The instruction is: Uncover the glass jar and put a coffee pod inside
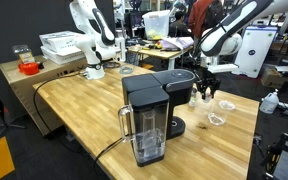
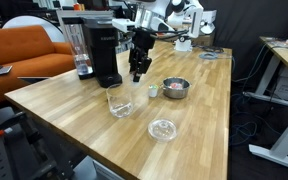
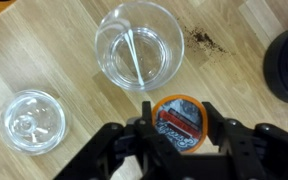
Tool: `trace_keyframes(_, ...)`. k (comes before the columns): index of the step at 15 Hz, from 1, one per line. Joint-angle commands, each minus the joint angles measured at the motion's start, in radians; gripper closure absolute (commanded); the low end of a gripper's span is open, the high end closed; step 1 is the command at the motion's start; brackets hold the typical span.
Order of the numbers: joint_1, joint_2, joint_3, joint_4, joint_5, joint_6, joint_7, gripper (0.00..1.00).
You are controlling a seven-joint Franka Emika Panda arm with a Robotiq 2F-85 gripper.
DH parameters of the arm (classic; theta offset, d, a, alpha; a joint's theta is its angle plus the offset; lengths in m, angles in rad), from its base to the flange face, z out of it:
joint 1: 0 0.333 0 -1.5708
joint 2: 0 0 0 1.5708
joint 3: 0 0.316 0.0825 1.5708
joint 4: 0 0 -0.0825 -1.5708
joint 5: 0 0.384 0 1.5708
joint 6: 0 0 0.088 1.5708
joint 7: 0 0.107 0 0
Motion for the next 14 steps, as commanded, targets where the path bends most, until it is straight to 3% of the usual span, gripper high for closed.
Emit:
trace_keyframes(1,-0.009,-0.066,-0.001,-0.071,0.025,0.002,-0.027,0.73)
trace_keyframes(14,-0.005,-0.118,-0.022,-0.163,0.017,0.012,-0.012,0.73)
